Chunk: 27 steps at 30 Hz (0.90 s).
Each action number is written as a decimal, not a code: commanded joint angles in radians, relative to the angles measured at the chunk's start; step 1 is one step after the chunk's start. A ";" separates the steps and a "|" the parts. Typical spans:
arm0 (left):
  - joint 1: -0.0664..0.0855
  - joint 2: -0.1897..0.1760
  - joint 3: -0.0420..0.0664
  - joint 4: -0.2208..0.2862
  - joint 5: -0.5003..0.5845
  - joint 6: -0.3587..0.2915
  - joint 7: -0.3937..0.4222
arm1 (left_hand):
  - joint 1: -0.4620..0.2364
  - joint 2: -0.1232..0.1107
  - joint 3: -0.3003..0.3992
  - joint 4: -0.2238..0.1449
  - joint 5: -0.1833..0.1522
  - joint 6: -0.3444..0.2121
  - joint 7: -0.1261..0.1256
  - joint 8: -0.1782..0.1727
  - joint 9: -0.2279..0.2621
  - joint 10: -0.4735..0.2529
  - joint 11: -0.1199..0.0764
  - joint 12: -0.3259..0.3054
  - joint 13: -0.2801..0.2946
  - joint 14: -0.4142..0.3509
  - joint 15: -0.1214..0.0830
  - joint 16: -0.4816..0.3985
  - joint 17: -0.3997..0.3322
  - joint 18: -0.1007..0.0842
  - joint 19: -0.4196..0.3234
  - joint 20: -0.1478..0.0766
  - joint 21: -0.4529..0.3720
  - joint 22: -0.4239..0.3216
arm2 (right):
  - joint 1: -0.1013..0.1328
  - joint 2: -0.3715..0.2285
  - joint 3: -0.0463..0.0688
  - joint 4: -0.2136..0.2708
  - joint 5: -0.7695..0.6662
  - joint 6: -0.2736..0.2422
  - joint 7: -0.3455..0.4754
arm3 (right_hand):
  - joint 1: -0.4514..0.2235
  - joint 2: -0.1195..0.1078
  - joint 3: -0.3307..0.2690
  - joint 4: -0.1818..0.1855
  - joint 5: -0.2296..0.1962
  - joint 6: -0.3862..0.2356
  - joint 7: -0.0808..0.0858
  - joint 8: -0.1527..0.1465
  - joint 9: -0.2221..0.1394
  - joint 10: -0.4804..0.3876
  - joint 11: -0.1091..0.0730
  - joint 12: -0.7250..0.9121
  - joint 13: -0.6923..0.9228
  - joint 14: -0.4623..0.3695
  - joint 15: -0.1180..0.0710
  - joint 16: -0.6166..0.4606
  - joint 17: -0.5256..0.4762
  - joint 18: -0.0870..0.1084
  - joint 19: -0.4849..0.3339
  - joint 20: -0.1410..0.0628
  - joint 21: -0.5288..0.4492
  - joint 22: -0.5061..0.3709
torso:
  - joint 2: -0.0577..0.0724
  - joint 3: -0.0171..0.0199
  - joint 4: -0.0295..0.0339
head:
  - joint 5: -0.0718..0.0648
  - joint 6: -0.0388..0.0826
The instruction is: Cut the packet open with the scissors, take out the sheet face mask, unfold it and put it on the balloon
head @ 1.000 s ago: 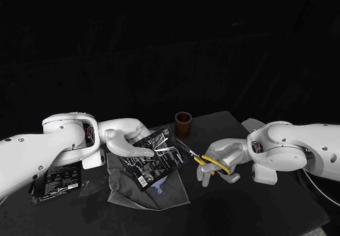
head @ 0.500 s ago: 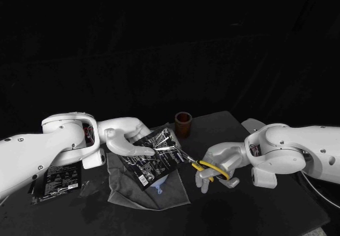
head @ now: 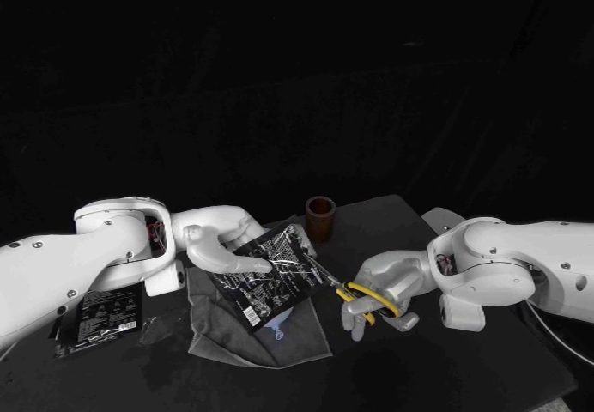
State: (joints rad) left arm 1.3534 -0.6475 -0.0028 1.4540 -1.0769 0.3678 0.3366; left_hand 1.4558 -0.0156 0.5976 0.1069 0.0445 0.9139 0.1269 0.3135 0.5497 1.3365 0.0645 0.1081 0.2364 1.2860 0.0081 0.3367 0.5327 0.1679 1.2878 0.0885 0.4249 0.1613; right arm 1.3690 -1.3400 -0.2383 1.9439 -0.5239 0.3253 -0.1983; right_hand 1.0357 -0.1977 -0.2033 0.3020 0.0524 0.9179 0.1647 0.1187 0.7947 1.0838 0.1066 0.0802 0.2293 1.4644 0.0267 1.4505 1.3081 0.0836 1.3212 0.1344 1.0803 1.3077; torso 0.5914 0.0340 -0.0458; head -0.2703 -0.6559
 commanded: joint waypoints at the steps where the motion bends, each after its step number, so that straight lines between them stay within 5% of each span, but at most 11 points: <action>1: 0.001 0.001 0.001 0.005 0.011 -0.001 0.015 | 0.009 0.001 0.026 -0.019 0.003 0.009 0.001 0.004 0.106 -0.001 -0.007 -0.001 0.002 0.002 -0.007 0.004 0.001 0.010 -0.004 -0.006 0.006 0.001 | 0.003 0.001 0.001 -0.002 0.004 0.000 0.030 | 0.001 0.019 0.013 -0.001 0.001 0.007 -0.001 0.007 -0.002 0.006 -0.001 0.004 -0.006 0.027 0.003 -0.001 0.012 0.019 -0.002 0.000 -0.005 0.101 | 0.000 0.0001 0.0014 | -0.001 0.001; 14: 0.001 0.001 0.001 0.008 0.015 0.006 0.015 | 0.009 0.001 0.026 -0.019 0.003 0.009 0.001 0.004 0.106 -0.001 -0.007 -0.002 0.002 0.002 -0.007 0.004 0.003 0.010 -0.005 -0.006 0.006 0.002 | 0.018 0.015 0.005 -0.020 0.012 -0.037 0.070 | 0.012 0.069 0.046 -0.003 -0.002 0.005 0.000 0.015 -0.009 0.001 0.000 0.004 -0.025 0.027 0.004 0.000 0.011 0.019 -0.002 0.000 -0.009 0.099 | 0.000 -0.0010 0.0019 | -0.003 0.006; 27: 0.001 0.003 0.001 0.003 0.023 0.012 0.012 | 0.010 0.001 0.026 -0.018 0.003 0.009 0.001 0.004 0.107 -0.001 -0.007 -0.002 0.003 0.002 -0.007 0.004 0.004 0.010 -0.005 -0.006 0.007 0.002 | 0.023 0.021 0.011 -0.020 0.009 -0.066 0.094 | 0.018 0.096 0.059 -0.004 -0.003 0.007 0.000 0.020 -0.013 0.001 0.001 0.005 -0.033 0.027 0.004 0.000 0.008 0.020 -0.003 0.000 -0.012 0.098 | 0.000 -0.0006 0.0011 | -0.007 0.015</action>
State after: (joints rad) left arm 1.3537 -0.6474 -0.0023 1.4559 -1.0702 0.3693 0.3374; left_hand 1.4558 -0.0155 0.5976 0.1069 0.0417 0.9179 0.1282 0.3158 0.5497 1.3347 0.0662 0.1075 0.2376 1.2887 0.0061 0.3367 0.5358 0.1614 1.2825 0.0860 0.4287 0.1623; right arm 1.3908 -1.3206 -0.2286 1.9236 -0.5174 0.2758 -0.1387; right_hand 1.0526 -0.1100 -0.1512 0.2994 0.0524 0.9180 0.1643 0.1351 0.7824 1.0845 0.1075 0.0802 0.1967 1.4643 0.0266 1.4503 1.3082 0.0933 1.3212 0.1344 1.0706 1.3073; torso 0.5921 0.0331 -0.0446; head -0.2762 -0.6434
